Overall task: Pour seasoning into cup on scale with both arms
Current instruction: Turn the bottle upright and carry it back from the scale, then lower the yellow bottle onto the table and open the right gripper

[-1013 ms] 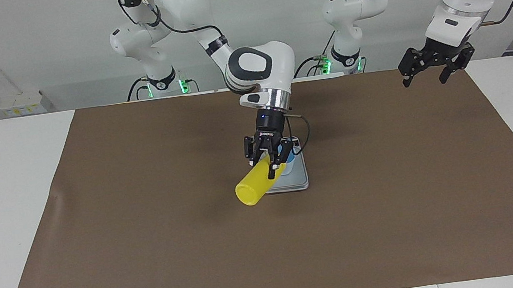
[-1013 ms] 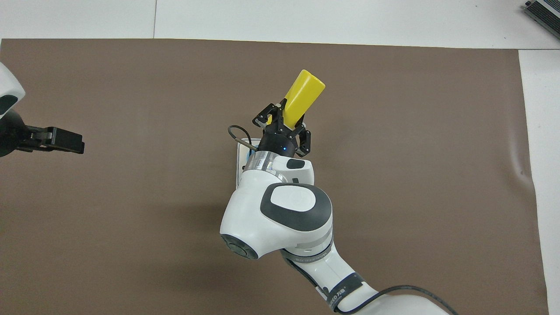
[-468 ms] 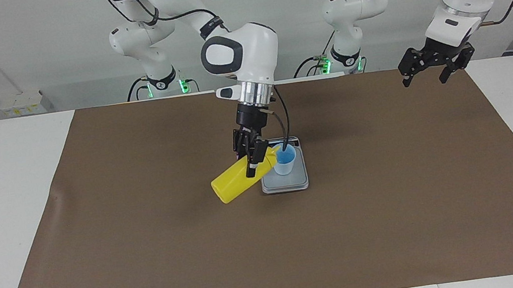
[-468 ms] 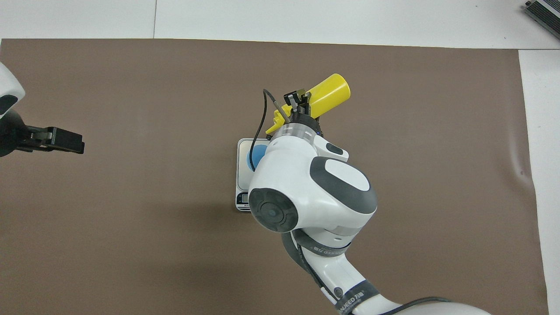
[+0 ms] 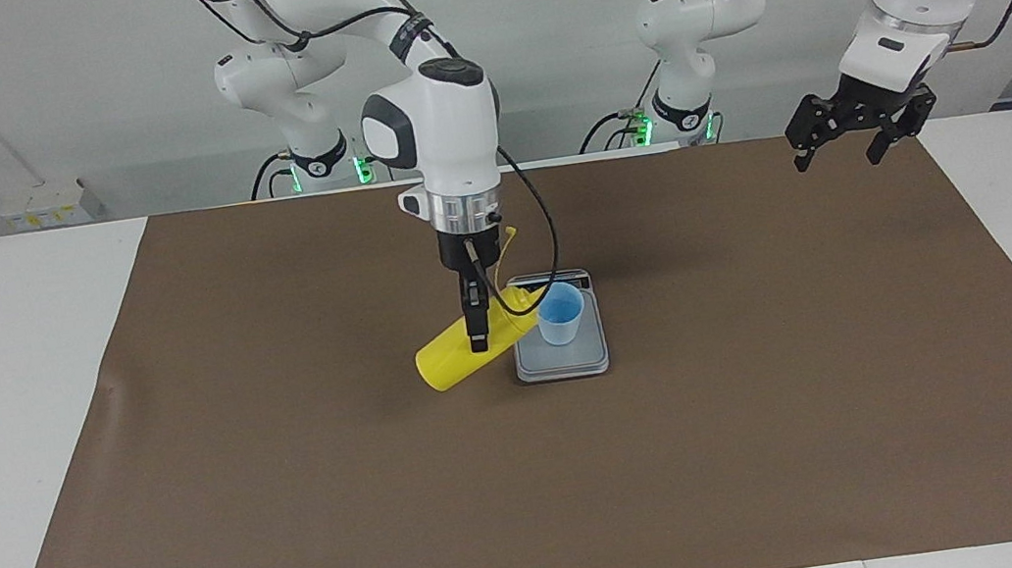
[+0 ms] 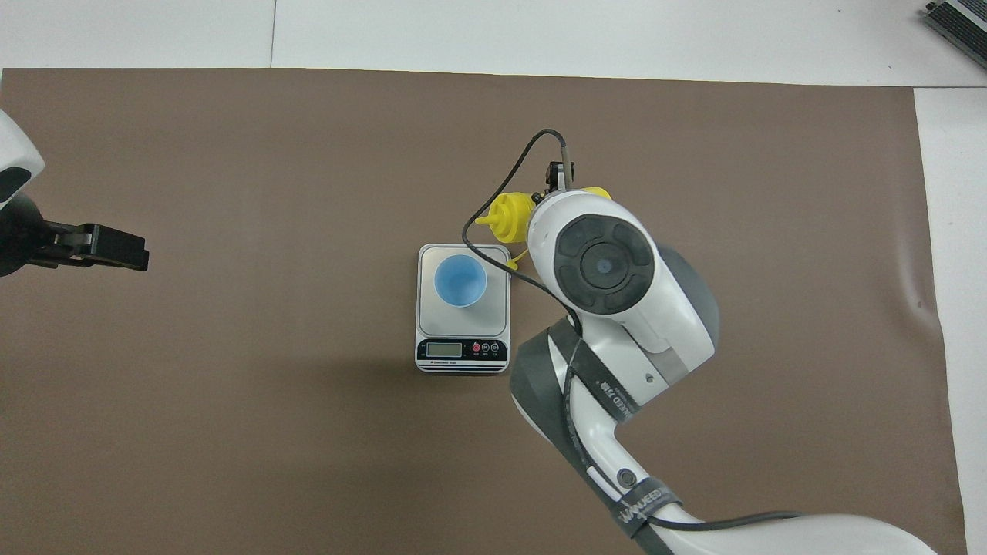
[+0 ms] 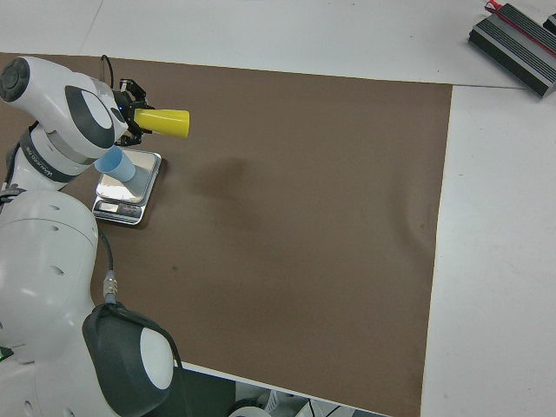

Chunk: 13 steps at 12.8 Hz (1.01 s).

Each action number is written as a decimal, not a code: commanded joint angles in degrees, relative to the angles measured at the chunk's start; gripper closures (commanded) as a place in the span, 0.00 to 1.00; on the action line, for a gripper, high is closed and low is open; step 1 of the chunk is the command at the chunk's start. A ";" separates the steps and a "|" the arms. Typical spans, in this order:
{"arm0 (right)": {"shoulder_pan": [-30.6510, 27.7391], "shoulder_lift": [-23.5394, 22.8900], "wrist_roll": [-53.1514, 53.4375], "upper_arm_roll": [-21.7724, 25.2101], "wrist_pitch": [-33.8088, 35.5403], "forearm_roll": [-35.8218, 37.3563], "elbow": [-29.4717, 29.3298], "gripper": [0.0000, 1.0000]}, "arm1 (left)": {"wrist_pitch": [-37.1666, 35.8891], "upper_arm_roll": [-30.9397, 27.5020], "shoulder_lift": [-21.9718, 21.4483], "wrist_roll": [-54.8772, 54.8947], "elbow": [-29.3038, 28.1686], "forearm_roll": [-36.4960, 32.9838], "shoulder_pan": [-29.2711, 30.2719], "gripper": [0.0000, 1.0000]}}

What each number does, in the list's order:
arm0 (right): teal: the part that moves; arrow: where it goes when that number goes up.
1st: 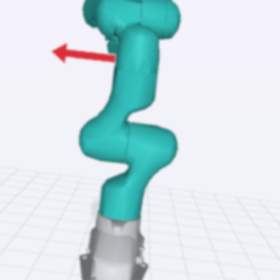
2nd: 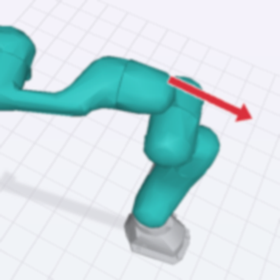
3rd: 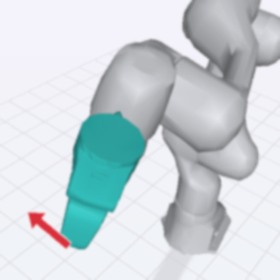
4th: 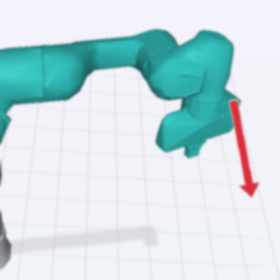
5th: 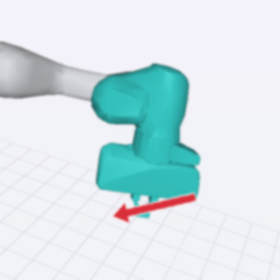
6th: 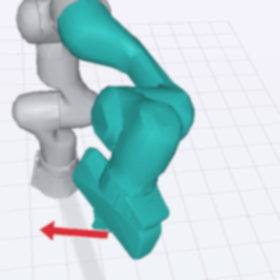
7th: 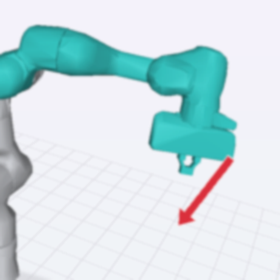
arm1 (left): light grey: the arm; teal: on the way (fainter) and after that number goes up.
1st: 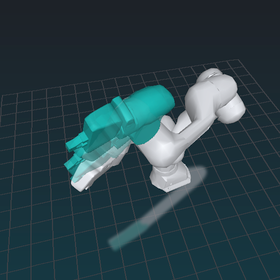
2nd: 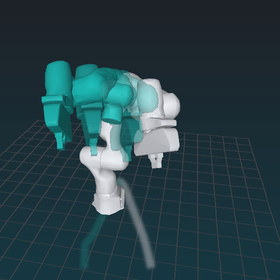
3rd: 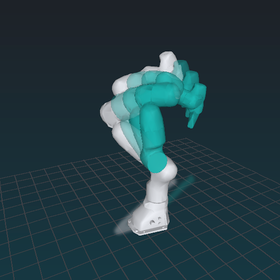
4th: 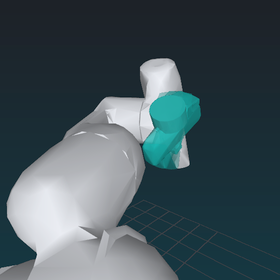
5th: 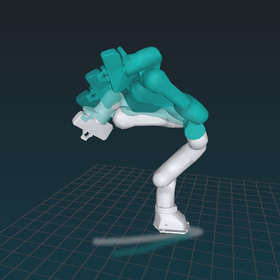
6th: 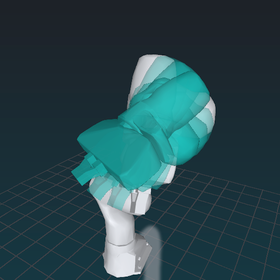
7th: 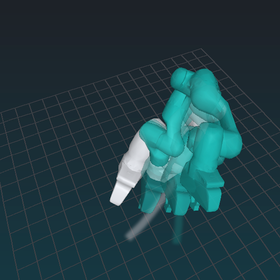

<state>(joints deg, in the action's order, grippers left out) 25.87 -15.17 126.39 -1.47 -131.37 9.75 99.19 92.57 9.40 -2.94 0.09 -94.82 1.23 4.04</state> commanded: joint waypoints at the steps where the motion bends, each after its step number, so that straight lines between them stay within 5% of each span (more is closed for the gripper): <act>1: -4.85 0.23 -9.29 -0.47 -1.00 -16.18 0.91 1.00 | 0.51 -0.09 -1.54 -0.44 -1.77 0.71 0.27 0.00; 8: -16.63 3.56 -35.38 -0.47 0.84 -47.86 10.04 1.00 | 0.60 -0.09 -1.63 -0.44 -1.77 0.71 0.27 0.00; 13: -25.33 6.20 -51.65 -0.47 11.38 -59.99 13.38 1.00 | 0.51 -0.09 -1.63 -0.44 -1.77 0.71 0.27 0.00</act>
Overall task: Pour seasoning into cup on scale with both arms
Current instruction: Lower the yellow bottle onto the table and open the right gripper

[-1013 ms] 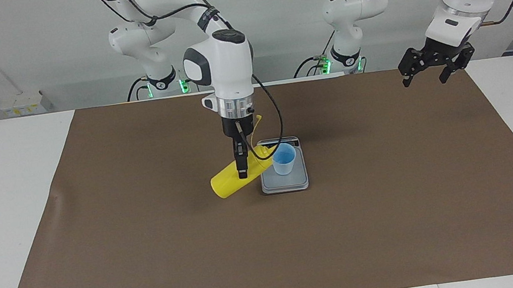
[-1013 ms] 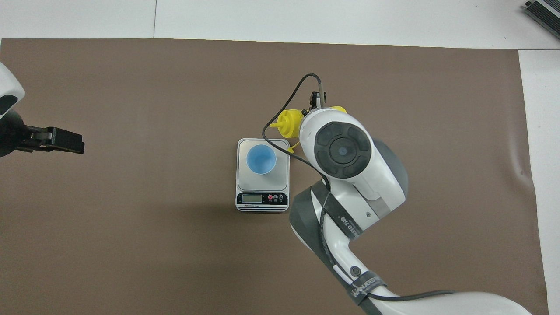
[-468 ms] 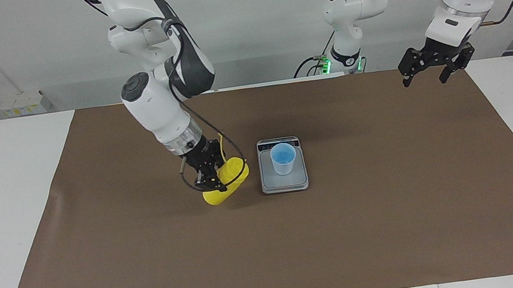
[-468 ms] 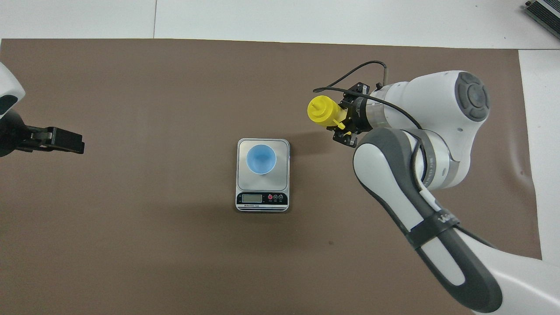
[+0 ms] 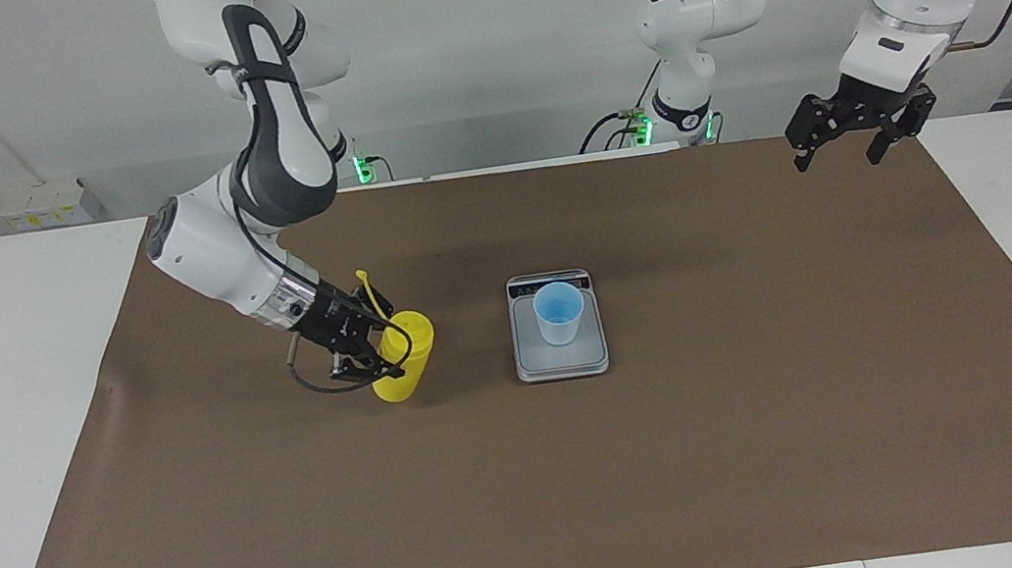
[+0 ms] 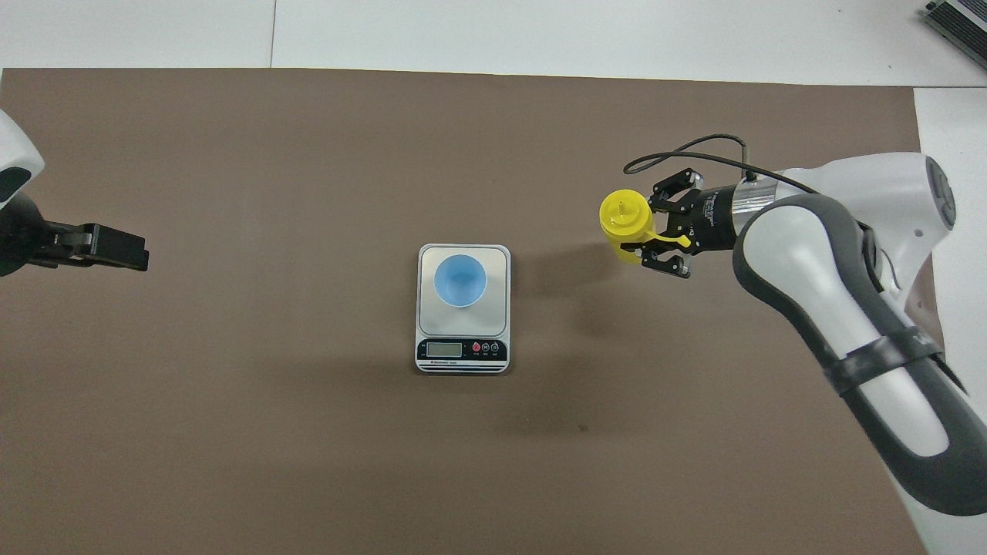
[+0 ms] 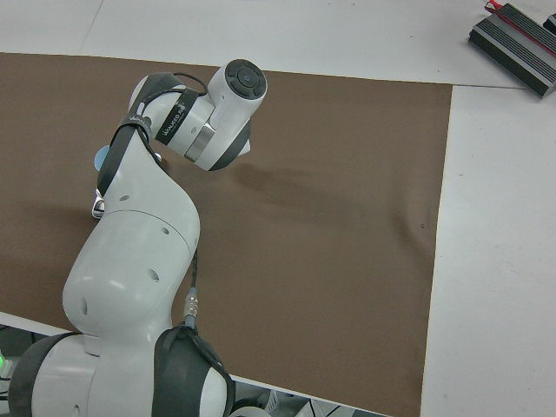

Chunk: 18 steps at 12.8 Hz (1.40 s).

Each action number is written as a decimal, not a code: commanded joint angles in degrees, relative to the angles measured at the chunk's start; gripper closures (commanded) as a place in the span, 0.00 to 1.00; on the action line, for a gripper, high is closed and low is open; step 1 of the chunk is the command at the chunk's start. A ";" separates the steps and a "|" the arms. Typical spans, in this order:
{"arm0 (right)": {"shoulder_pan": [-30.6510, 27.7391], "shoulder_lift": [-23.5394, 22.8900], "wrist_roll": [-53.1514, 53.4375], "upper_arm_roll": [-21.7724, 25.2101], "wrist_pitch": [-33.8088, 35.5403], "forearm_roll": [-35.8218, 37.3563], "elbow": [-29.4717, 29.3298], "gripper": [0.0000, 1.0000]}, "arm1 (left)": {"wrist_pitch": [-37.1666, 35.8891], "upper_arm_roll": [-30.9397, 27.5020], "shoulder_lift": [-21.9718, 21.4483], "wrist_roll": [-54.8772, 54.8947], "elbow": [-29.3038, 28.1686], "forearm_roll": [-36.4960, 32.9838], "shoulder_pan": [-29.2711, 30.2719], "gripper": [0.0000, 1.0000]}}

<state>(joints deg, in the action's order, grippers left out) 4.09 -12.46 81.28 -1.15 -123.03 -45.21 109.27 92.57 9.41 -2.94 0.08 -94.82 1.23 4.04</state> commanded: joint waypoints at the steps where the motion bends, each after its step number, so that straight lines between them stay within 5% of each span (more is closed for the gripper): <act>1: -4.52 4.54 -10.49 -0.78 4.19 -6.54 5.06 1.00 | 0.60 -0.09 -1.54 -0.44 -1.77 0.71 0.27 0.00; 8: -9.10 7.54 -18.71 -0.61 4.03 -11.83 14.21 0.99 | 0.60 -0.09 -1.54 -0.44 -1.77 0.71 0.27 0.00; 9: -8.92 8.24 -18.88 -0.43 2.72 -11.74 15.87 0.28 | 0.51 -0.09 -1.63 -0.44 -1.77 0.71 0.27 0.00; 10: -8.57 8.42 -19.06 -0.43 0.36 -11.22 16.75 0.00 | 0.60 -0.09 -1.63 -0.44 -1.77 0.71 0.27 0.00; 14: -9.01 8.33 -18.71 -0.17 -0.45 -9.73 16.33 0.00 | 0.60 -0.09 -1.63 -0.44 -1.77 0.71 0.27 0.00; 18: -11.11 9.38 -20.01 0.01 -0.37 1.67 14.66 0.00 | 0.51 -0.09 -1.63 -0.44 -1.77 0.71 0.27 0.00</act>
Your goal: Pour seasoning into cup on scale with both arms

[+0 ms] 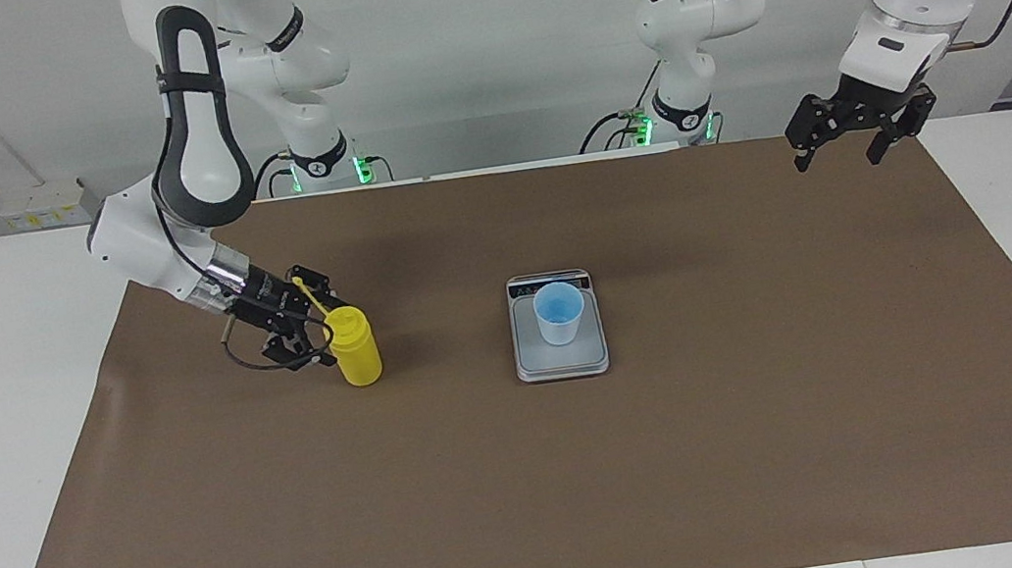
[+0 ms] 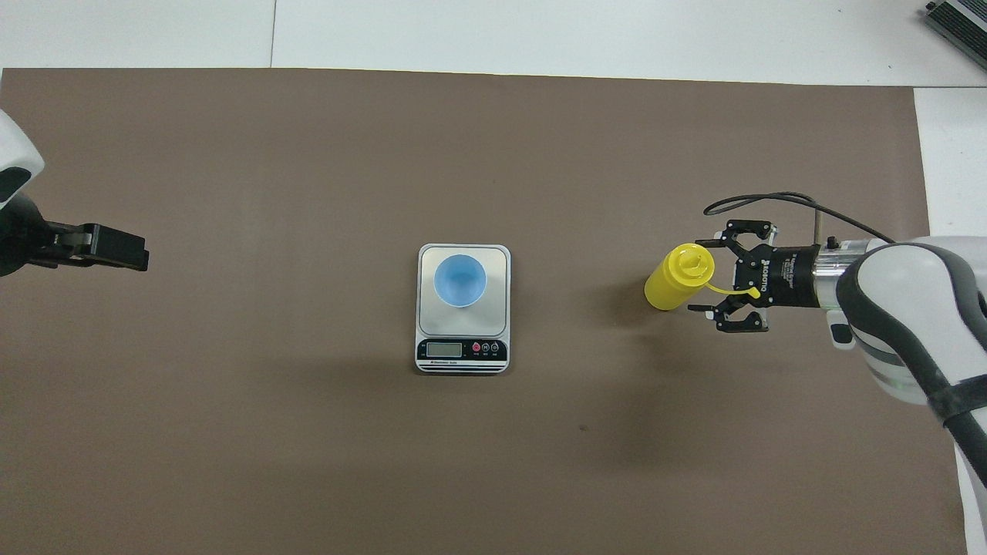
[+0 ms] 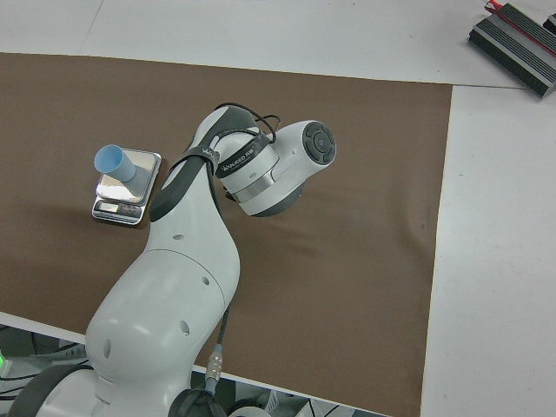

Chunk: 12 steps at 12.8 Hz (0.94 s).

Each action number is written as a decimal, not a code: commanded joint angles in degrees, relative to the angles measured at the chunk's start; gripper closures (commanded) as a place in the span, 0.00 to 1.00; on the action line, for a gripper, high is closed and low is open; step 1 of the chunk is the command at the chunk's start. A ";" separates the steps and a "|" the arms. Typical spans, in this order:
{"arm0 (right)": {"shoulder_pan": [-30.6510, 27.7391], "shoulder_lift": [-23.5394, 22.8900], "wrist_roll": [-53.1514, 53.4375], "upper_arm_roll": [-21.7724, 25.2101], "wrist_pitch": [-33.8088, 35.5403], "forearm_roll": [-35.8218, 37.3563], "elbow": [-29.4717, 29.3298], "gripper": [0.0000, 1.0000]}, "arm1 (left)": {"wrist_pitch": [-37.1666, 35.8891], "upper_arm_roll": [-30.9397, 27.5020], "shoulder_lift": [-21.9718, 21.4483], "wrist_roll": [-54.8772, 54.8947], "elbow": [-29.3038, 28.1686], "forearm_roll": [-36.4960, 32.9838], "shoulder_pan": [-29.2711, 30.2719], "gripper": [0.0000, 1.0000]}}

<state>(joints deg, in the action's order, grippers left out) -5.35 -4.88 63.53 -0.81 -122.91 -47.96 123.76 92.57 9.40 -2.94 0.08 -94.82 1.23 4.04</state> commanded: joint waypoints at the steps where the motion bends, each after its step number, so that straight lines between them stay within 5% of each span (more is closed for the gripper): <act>1: -1.77 2.16 -3.93 -0.33 -0.14 9.41 -0.01 0.00 | 0.60 -0.09 -1.63 -0.43 -1.77 0.71 0.27 0.00; 8: -1.07 8.39 -12.63 -0.69 0.30 34.57 -2.82 0.00 | 0.60 -0.09 -1.63 -0.43 -1.77 0.71 0.27 0.00; 12: 2.08 9.63 -26.40 -1.39 6.52 40.04 -7.83 0.00 | 0.60 -0.09 -1.63 -0.43 -1.77 0.71 0.27 0.00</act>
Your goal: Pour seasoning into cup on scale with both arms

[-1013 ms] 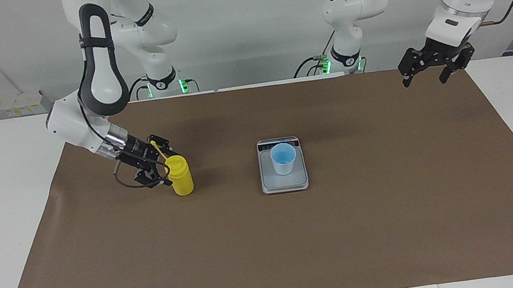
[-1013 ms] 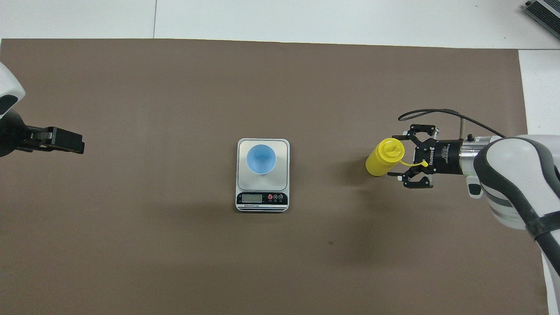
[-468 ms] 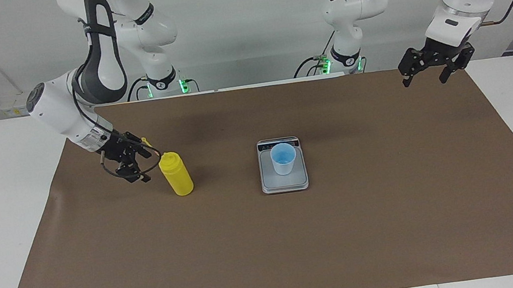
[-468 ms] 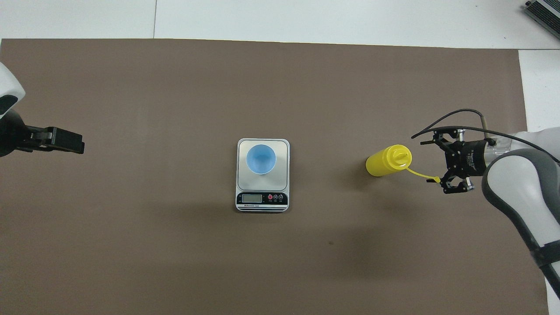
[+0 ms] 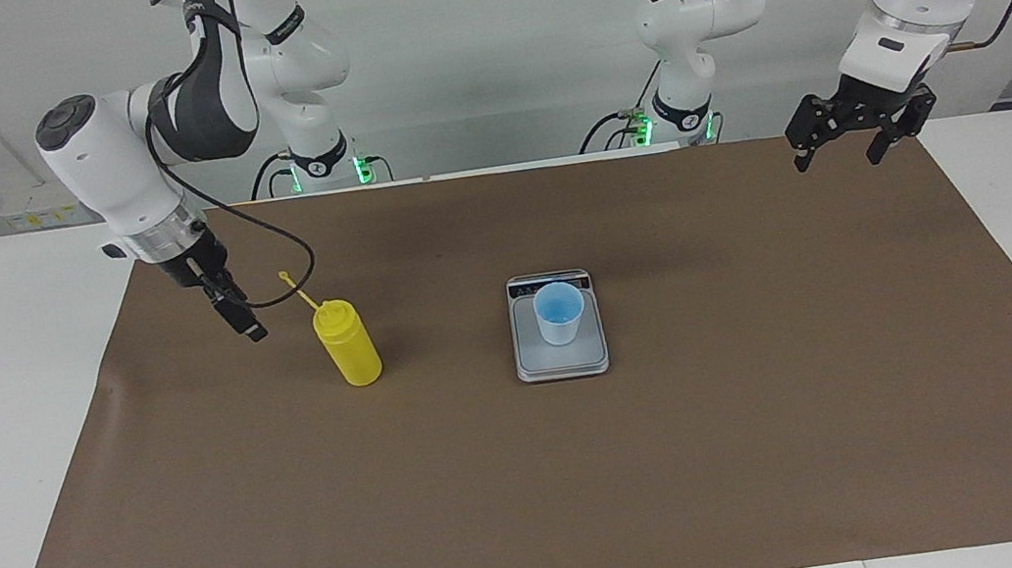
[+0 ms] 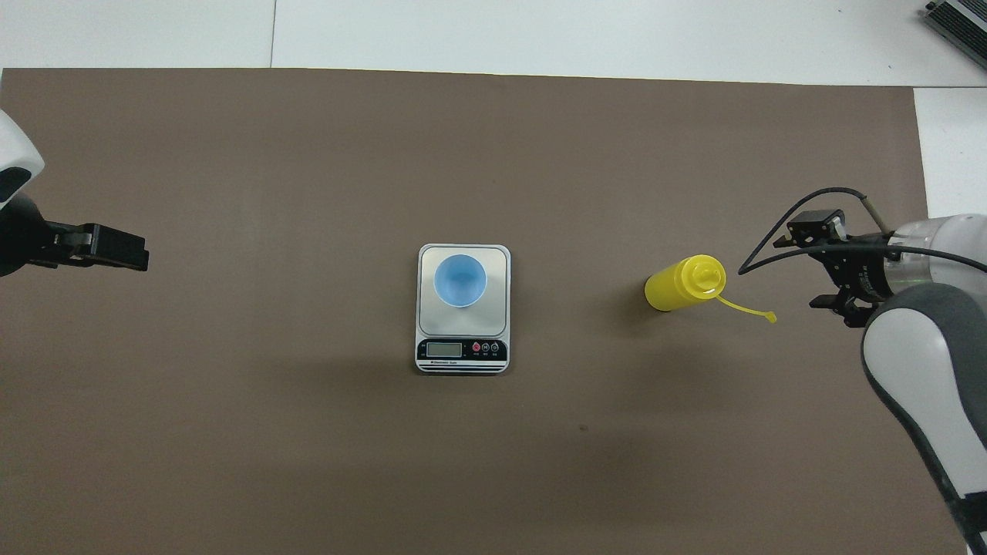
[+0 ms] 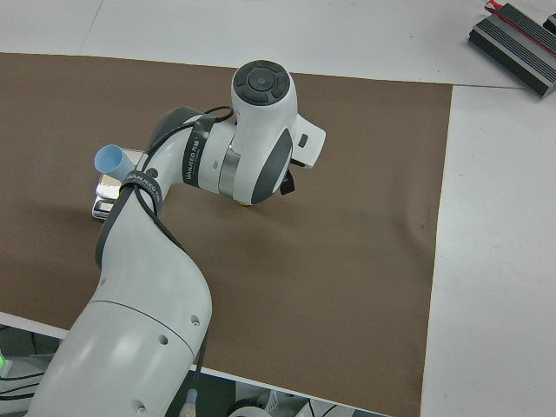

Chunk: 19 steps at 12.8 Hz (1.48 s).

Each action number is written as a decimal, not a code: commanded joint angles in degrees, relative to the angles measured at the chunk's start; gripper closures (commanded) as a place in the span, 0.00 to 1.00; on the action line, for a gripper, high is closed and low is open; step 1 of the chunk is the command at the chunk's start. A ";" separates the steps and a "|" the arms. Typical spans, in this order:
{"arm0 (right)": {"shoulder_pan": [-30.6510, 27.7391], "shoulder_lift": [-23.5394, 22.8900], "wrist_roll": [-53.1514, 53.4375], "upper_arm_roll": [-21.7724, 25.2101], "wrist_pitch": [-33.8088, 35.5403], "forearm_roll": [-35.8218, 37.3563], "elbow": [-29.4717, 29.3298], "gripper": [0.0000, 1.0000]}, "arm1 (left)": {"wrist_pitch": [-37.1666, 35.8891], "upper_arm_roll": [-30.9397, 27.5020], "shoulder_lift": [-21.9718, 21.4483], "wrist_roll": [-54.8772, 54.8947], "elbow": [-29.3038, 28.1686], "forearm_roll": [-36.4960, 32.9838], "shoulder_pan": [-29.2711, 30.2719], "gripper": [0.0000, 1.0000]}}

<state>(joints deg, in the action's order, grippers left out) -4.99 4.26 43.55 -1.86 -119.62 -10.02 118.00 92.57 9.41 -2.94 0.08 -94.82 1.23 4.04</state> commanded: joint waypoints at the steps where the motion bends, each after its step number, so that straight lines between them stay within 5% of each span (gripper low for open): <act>1: 3.40 1.36 -12.46 -0.25 5.43 3.15 -2.33 0.00 | 0.51 -0.09 -1.63 -0.43 -1.77 0.71 0.27 0.00; 7: 10.00 2.08 -24.29 -0.78 11.77 8.68 -6.80 0.00 | 0.60 -0.09 -1.63 -0.43 -1.77 0.71 0.27 0.00; 15: 6.49 -7.33 -29.05 0.01 29.60 13.18 -33.17 0.00 | 0.60 -0.09 -1.63 -0.43 -1.77 0.71 0.27 0.00; 19: 5.61 -4.54 -29.05 0.01 30.85 12.39 -27.94 0.00 | 0.60 -0.09 -1.63 -0.43 -1.77 0.71 0.27 0.00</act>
<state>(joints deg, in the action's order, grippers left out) 1.65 -1.50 15.52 -1.54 -89.57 1.87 87.74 92.57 9.41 -2.94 0.08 -94.82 1.23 4.04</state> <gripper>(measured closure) 0.000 0.000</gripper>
